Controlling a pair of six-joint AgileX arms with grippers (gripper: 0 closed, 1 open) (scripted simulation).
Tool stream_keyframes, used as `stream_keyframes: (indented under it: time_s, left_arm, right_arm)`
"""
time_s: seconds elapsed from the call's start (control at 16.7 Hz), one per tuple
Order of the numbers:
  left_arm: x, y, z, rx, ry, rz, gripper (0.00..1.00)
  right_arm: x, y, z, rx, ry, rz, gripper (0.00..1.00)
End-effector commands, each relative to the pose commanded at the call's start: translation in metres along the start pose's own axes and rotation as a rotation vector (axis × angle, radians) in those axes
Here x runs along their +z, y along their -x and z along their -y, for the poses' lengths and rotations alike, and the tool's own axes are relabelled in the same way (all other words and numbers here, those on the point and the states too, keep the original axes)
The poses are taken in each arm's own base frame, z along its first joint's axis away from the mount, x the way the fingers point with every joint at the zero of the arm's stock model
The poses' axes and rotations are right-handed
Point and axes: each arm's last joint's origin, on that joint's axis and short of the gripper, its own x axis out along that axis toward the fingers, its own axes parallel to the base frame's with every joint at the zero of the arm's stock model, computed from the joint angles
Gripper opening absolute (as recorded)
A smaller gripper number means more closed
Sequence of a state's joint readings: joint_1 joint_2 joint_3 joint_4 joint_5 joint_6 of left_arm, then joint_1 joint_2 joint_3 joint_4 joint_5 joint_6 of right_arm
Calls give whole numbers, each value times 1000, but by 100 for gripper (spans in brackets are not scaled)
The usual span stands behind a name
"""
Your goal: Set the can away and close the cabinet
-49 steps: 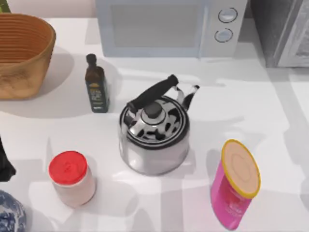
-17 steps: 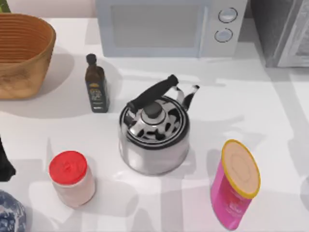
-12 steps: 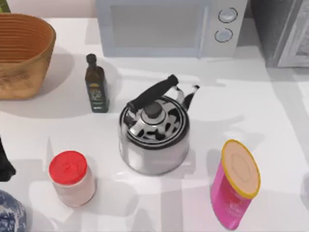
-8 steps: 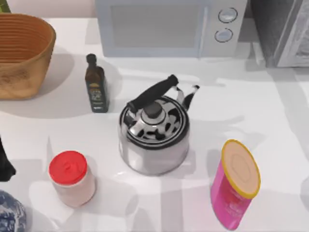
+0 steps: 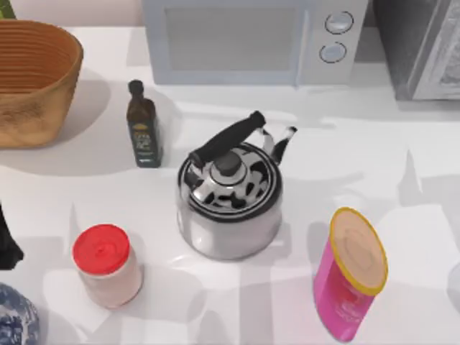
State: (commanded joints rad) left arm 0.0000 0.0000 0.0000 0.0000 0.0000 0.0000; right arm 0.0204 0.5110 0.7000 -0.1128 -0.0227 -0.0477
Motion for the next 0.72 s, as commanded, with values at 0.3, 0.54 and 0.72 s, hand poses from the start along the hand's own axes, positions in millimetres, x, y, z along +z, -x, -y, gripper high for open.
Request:
stream_keyframes:
  time_s: [0.3,0.54,0.72]
  left_arm:
    - [0,0,0,0,0,0,100]
    - [0,0,0,0,0,0,100]
    - [0,0,0,0,0,0,100]
  right_arm:
    - [-119,27,-4,-26,-32,-54,100]
    - [-170,31,-6,-41,-52,-73,100]
    - [-180,32,-6,-44,-57,-77,100]
